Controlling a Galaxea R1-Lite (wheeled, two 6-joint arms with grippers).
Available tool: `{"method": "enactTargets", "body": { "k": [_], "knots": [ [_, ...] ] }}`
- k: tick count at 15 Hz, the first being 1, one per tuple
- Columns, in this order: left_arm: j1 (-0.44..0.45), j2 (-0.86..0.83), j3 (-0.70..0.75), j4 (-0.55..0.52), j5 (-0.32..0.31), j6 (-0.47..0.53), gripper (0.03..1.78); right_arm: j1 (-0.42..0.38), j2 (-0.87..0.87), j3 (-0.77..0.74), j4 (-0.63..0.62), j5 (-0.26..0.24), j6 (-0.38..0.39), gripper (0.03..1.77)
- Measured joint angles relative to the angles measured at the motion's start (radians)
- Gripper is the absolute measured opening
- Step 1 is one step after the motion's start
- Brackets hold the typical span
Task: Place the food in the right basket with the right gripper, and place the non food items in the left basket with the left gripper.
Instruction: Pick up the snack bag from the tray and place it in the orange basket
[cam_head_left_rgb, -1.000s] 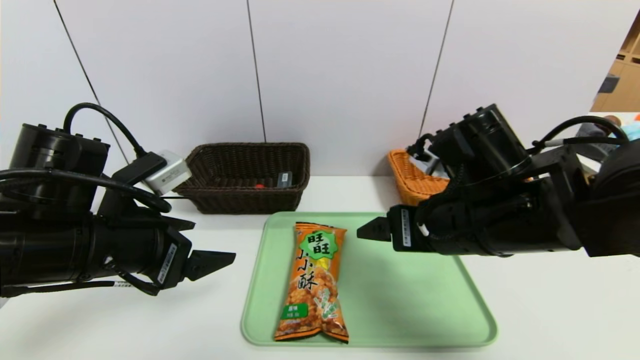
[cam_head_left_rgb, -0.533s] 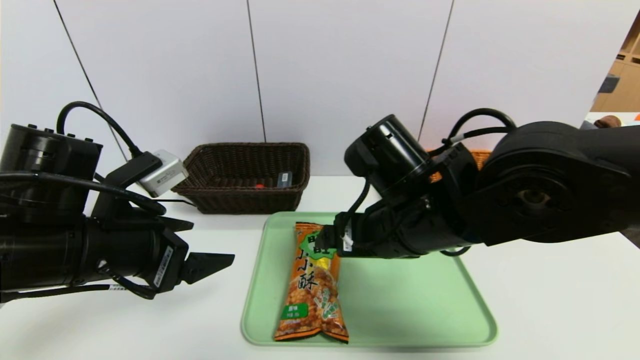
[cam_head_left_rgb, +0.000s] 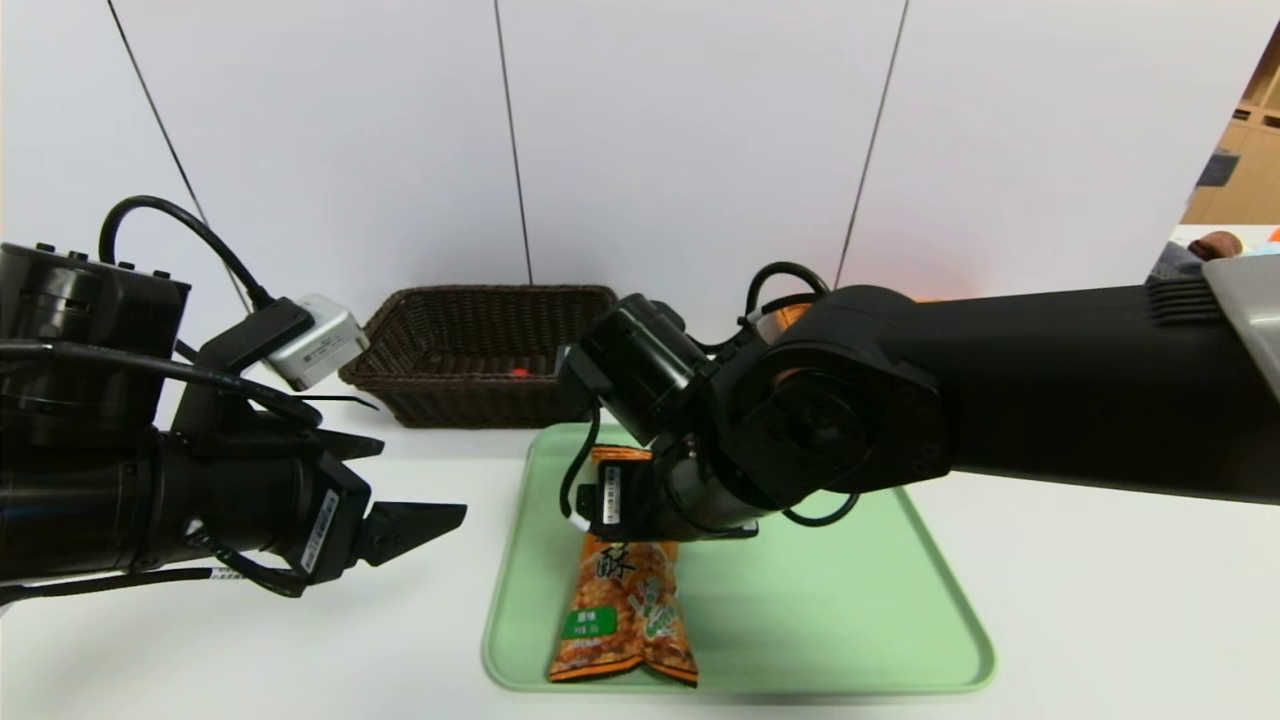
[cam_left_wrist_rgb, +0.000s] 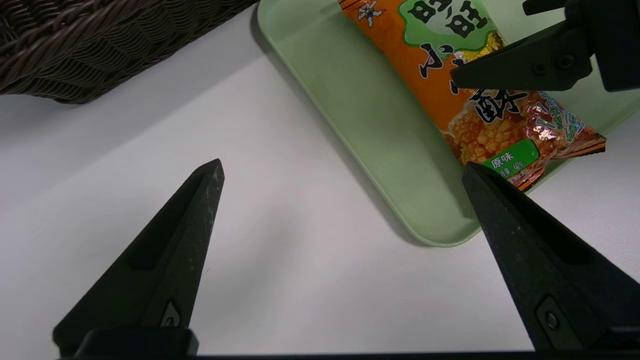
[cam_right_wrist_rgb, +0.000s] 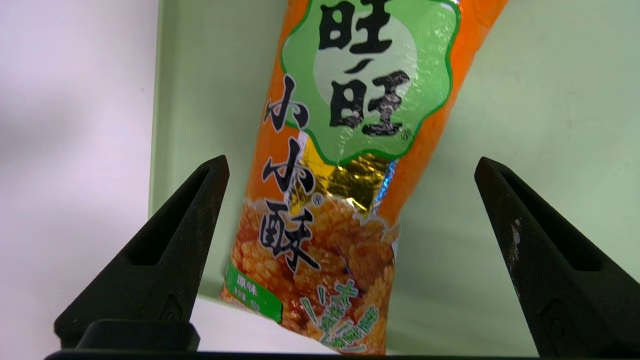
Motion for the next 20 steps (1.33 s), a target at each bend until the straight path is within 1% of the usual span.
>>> {"method": "enactTargets", "body": {
  "k": [3,5,6,10,20],
  "knots": [
    [0.000,0.000,-0.001,-0.001,0.000,0.001,1.69,0.010,0.051,-0.088,0.065,-0.021,0.007,1.70],
    [0.000,0.000,-0.002,-0.001,0.000,-0.003,1.69,0.011,0.075,-0.120,0.095,-0.053,0.008,1.70],
    [0.000,0.000,-0.002,-0.001,0.000,-0.003,1.69,0.012,0.084,-0.135,0.100,-0.061,0.010,1.70],
    [0.001,0.000,-0.004,-0.003,0.000,-0.003,1.69,0.013,0.132,-0.181,0.131,-0.072,0.036,1.70],
    [0.001,0.000,-0.005,-0.003,-0.002,-0.005,1.69,0.011,0.189,-0.189,0.124,-0.073,0.034,1.70]
  ]
}}
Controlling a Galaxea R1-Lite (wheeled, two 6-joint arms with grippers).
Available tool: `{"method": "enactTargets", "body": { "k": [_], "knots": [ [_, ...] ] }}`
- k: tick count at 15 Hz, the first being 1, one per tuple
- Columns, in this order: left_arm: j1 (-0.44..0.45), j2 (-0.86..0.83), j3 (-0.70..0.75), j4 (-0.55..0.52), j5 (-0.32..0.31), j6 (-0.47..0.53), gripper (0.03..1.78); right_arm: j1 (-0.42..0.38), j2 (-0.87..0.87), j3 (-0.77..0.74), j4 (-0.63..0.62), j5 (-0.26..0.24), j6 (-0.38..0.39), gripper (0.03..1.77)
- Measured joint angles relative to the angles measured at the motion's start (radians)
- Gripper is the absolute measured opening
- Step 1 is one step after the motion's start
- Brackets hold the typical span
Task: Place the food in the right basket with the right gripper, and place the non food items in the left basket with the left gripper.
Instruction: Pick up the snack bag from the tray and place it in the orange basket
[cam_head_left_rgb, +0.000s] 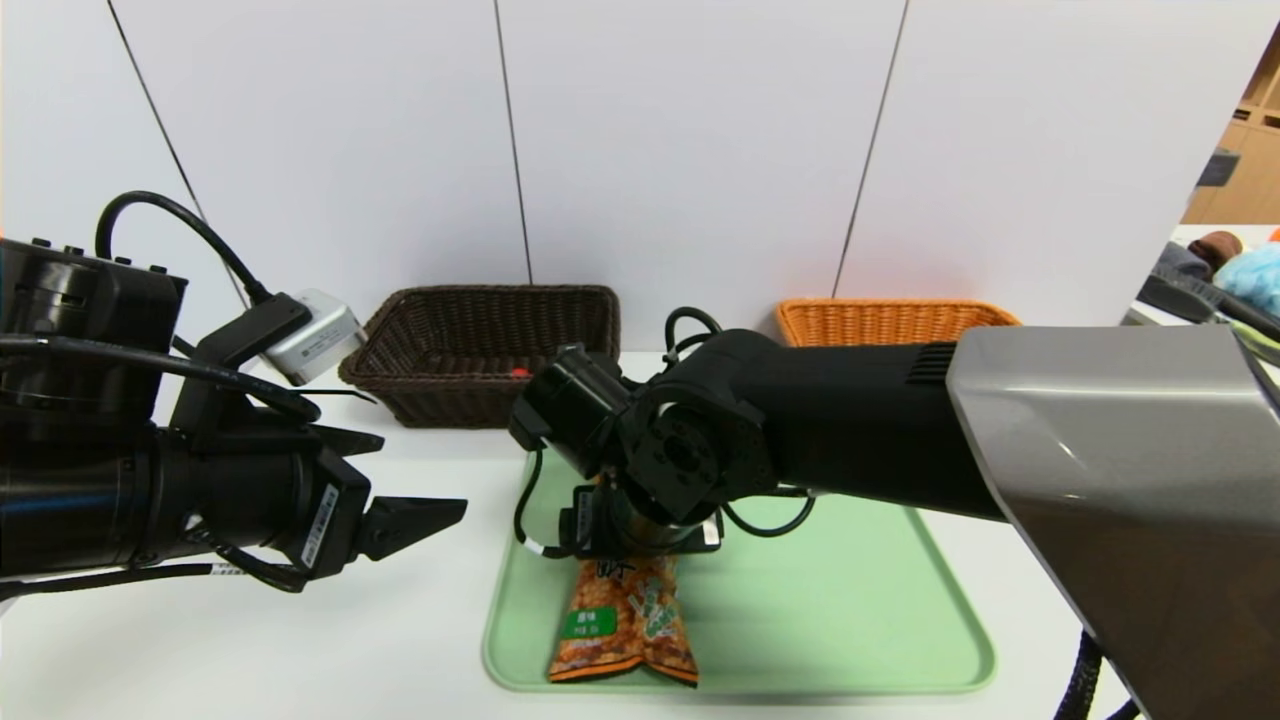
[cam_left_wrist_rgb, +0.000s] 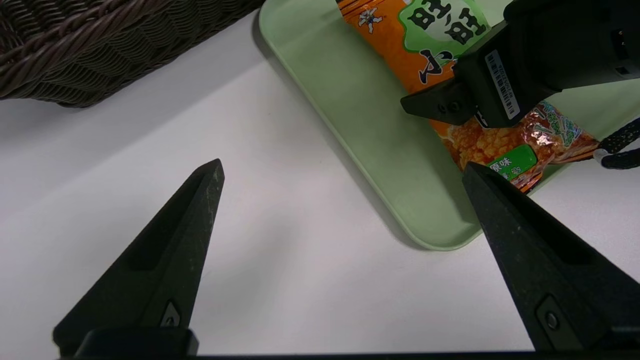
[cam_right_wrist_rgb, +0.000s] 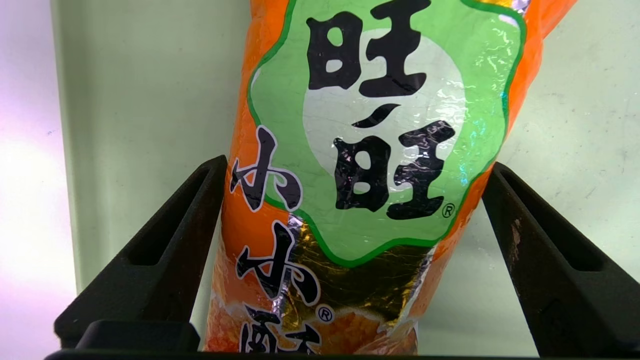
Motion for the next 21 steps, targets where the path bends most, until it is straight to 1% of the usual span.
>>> {"method": "enactTargets", "body": {
  "k": [10,11,13,14,17,18,19,21],
  "knots": [
    [0.000,0.001,-0.003,-0.002,0.002,0.000,1.69,0.007,0.005,0.000,0.001,0.006,0.002,1.70],
    [0.000,0.001,-0.003,-0.002,0.002,0.000,1.69,0.007,0.005,0.000,0.002,0.006,0.002,1.58],
    [0.000,0.001,-0.004,-0.003,0.002,0.000,1.69,0.008,0.005,0.000,0.003,0.007,0.001,1.24],
    [0.000,0.001,-0.004,-0.003,0.002,0.000,1.69,0.008,0.005,0.000,0.002,0.007,0.001,1.11],
    [0.000,0.001,-0.005,-0.003,0.002,0.001,1.69,0.010,0.005,0.000,0.002,0.006,0.001,0.79],
    [0.000,0.001,-0.006,-0.003,0.002,0.000,1.69,0.011,0.004,0.000,0.001,0.005,0.001,0.63],
    [0.000,0.001,-0.006,-0.003,0.002,0.000,1.69,0.012,0.001,-0.001,-0.001,0.004,0.001,0.53],
    [0.000,0.000,-0.007,-0.003,0.002,0.000,1.69,0.011,-0.008,0.000,0.001,0.003,0.001,0.53]
  ]
}}
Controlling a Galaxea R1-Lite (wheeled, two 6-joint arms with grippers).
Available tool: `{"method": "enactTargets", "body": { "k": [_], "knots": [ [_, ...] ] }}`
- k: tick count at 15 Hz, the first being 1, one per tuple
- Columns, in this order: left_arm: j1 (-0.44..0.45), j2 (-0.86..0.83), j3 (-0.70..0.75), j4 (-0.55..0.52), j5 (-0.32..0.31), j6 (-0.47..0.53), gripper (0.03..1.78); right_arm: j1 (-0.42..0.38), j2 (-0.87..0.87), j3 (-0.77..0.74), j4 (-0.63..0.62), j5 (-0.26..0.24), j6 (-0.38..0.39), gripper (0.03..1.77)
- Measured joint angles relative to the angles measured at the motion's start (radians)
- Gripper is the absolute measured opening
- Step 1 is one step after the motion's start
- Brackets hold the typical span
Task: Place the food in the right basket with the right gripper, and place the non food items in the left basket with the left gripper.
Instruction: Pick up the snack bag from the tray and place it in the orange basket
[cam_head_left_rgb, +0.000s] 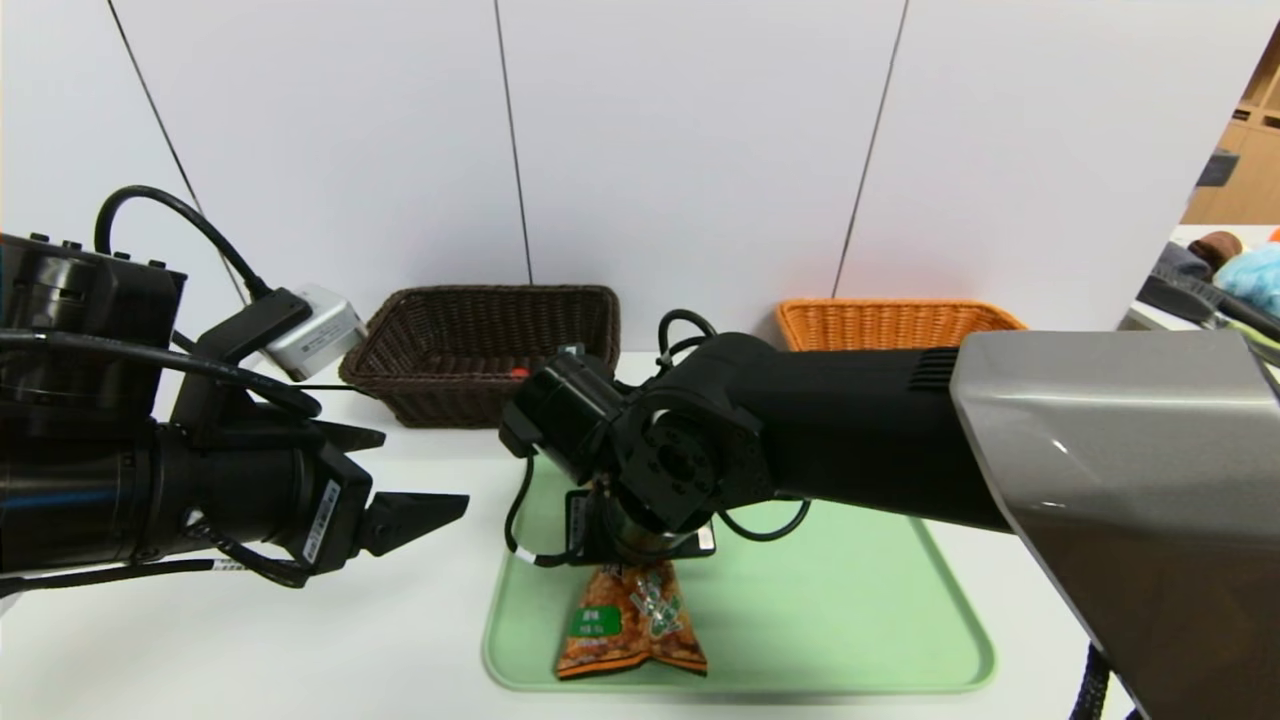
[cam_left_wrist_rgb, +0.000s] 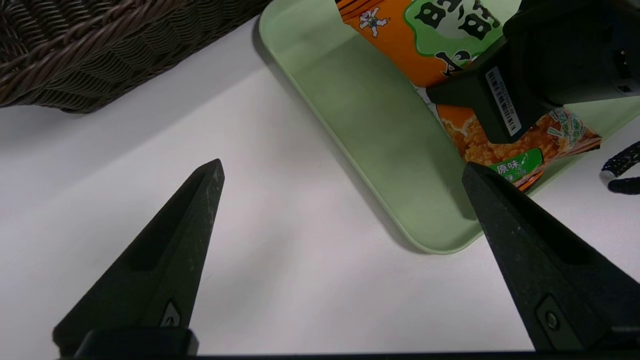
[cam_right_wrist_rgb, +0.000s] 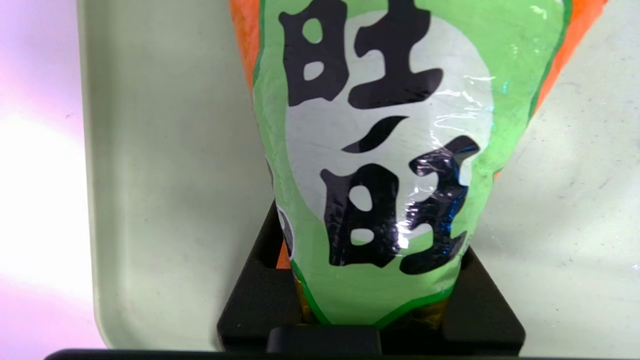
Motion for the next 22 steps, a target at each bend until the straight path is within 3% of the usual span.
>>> {"method": "enactTargets", "body": {
  "k": [4,13,18,22],
  "knots": [
    [0.000,-0.003,0.000,0.000,0.000,-0.001,1.69,-0.020,-0.040,0.000,0.002,-0.003,0.000,0.41],
    [0.000,-0.017,-0.010,0.001,-0.001,-0.001,1.69,-0.098,-0.171,0.004,0.007,-0.003,0.000,0.41],
    [-0.001,-0.031,-0.009,0.002,0.000,-0.001,1.69,-0.203,-0.274,0.006,0.006,-0.007,0.002,0.41],
    [-0.001,-0.033,-0.017,0.002,-0.001,0.000,1.69,-0.312,-0.321,0.004,0.009,-0.057,0.117,0.40]
  ]
}}
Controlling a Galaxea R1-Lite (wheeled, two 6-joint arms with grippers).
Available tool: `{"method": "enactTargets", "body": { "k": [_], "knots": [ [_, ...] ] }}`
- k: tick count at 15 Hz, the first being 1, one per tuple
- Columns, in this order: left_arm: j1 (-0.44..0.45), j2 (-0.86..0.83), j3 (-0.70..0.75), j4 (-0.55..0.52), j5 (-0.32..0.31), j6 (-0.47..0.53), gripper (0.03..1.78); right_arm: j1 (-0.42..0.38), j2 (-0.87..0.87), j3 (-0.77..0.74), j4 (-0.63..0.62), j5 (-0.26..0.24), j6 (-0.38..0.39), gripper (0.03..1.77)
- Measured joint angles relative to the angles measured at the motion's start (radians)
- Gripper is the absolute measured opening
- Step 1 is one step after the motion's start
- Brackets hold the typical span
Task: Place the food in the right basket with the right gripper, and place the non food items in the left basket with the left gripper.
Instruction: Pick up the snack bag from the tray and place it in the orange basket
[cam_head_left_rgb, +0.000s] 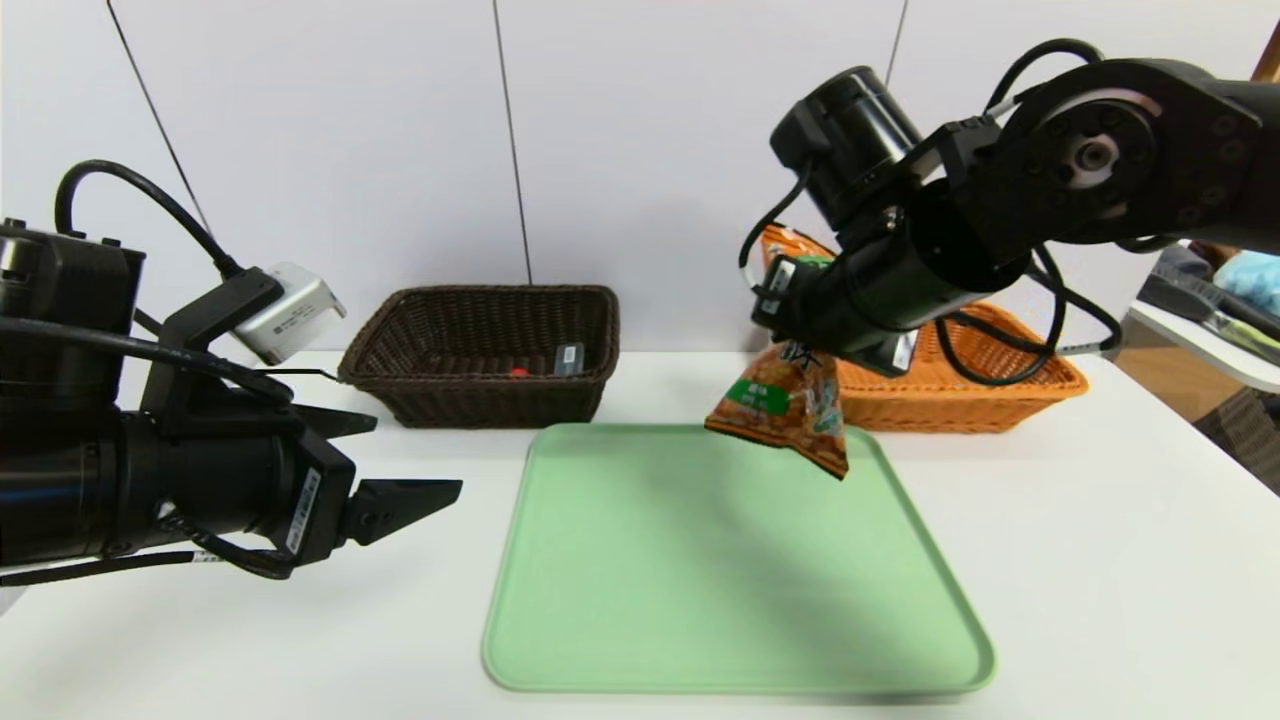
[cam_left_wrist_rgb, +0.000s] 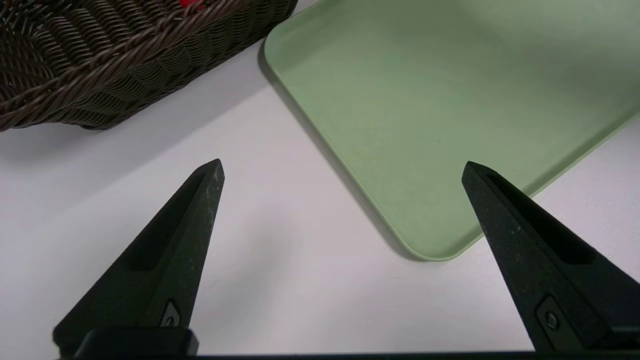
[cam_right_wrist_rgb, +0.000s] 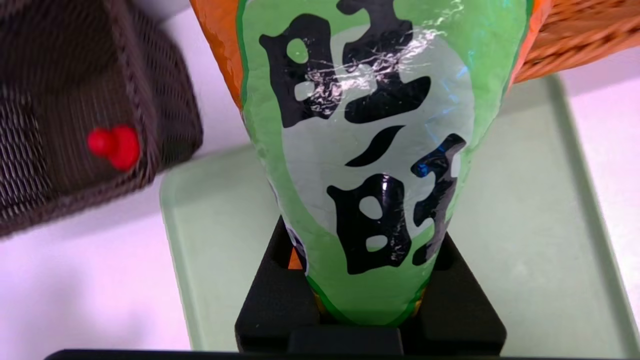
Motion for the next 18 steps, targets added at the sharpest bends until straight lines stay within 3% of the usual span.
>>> {"method": "enactTargets", "body": {
  "k": [4,7,12,16,18],
  "knots": [
    [-0.006,-0.002,-0.009,0.000,0.000,0.000,1.69,-0.106,-0.026,0.004,0.004,0.003,0.019,0.40],
    [-0.009,-0.006,-0.007,0.002,0.001,0.000,1.69,-0.227,-0.052,0.017,0.005,0.031,-0.097,0.40],
    [-0.008,-0.007,-0.010,0.000,0.001,-0.001,1.69,-0.376,-0.087,0.069,0.005,0.088,-0.476,0.40],
    [-0.008,-0.006,-0.009,0.000,0.002,-0.004,1.69,-0.425,-0.092,0.091,0.004,0.105,-0.827,0.40],
    [-0.008,-0.006,-0.006,0.000,0.003,-0.006,1.69,-0.440,-0.089,0.094,0.002,0.136,-0.974,0.40]
  ]
}}
